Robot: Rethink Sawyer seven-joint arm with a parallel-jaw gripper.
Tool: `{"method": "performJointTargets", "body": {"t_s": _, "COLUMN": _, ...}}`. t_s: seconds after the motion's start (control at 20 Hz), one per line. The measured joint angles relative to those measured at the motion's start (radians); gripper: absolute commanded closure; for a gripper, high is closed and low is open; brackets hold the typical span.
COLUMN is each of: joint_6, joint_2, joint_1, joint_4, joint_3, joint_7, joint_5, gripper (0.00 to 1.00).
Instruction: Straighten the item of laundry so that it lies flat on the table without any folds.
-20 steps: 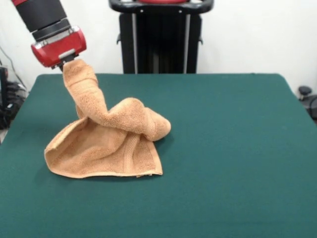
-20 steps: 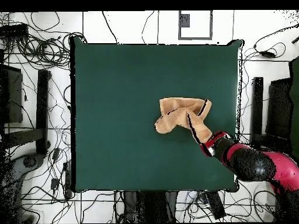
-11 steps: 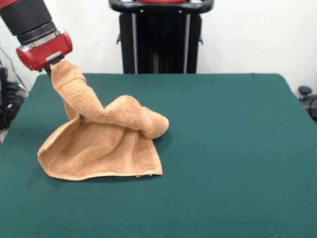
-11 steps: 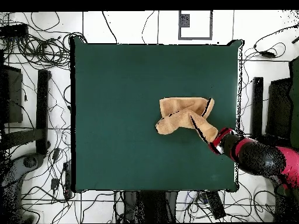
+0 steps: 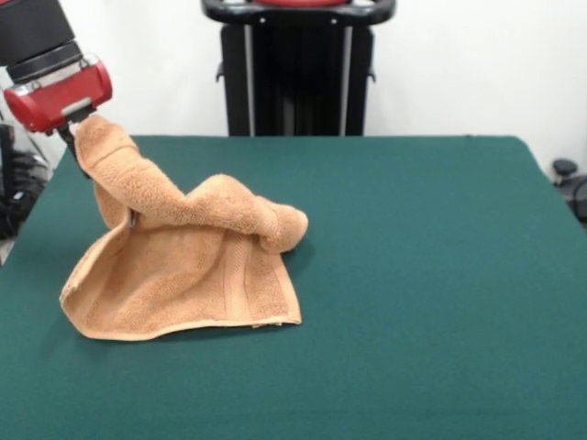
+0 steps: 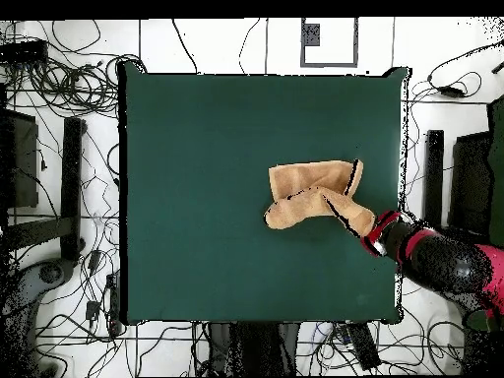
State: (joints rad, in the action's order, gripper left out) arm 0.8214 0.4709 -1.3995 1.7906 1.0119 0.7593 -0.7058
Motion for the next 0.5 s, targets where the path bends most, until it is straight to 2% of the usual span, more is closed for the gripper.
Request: {"method": "performJointTargets", "body": {"t_s": 0.5, "joint_6": 0.002, "joint_2": -0.009, "joint_1": 0.000, "joint_4": -0.047, "joint_3": 0.000, "joint_7": -0.006, "joint_5": -0.008, "gripper": 1.00}}
